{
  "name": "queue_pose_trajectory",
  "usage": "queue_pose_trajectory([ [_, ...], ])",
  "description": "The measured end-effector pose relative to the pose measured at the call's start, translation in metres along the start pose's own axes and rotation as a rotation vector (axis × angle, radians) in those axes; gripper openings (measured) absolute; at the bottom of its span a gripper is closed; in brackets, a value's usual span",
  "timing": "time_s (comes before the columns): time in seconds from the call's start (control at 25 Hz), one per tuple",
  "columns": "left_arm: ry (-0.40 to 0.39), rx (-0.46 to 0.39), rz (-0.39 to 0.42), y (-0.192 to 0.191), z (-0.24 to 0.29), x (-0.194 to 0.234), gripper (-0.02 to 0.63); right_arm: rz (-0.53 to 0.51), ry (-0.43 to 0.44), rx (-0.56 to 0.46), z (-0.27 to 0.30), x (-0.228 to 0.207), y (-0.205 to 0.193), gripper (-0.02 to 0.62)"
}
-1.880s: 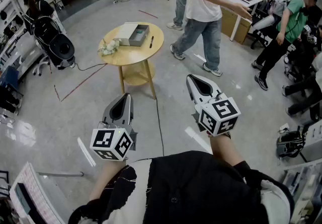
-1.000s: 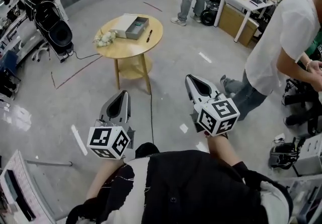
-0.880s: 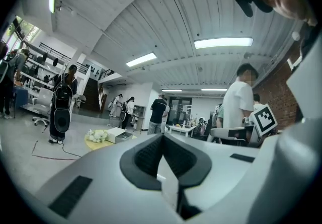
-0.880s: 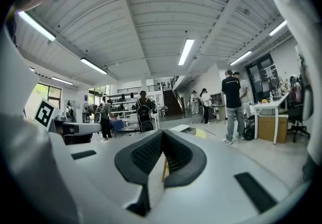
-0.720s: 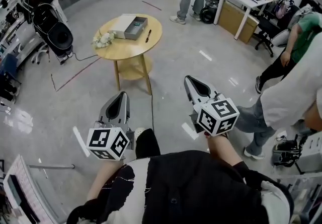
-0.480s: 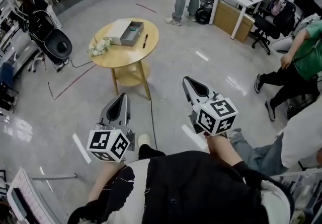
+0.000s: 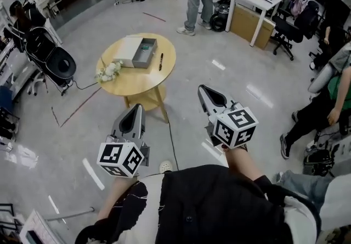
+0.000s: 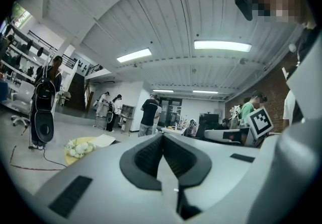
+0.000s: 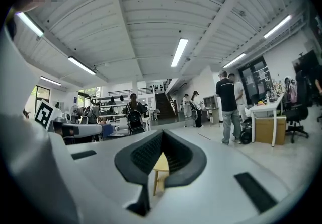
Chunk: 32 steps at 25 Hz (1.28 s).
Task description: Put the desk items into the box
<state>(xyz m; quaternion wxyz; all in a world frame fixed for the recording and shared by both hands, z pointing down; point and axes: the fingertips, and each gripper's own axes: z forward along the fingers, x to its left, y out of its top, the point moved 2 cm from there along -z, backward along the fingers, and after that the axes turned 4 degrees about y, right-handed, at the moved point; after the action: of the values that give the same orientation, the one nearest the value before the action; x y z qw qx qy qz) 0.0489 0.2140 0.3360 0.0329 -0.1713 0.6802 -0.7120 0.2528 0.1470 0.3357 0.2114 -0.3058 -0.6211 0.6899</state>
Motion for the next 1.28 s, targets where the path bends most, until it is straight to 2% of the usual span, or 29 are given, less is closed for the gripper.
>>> queue_pose_trajectory([
  [0.36,-0.046,-0.006,0.004,0.025,0.045,0.054,0.011,0.004,-0.036,-0.038,0.064,-0.005,0.017,0.005],
  [0.76,-0.084,-0.002,-0.007,0.029,0.082,0.116,0.011,-0.02,-0.08,-0.025,0.127,-0.001,0.007,0.005],
  [1.28,-0.13,-0.003,-0.022,0.033,0.094,0.15,0.011,-0.024,-0.11,-0.014,0.159,0.012,0.001,0.005],
])
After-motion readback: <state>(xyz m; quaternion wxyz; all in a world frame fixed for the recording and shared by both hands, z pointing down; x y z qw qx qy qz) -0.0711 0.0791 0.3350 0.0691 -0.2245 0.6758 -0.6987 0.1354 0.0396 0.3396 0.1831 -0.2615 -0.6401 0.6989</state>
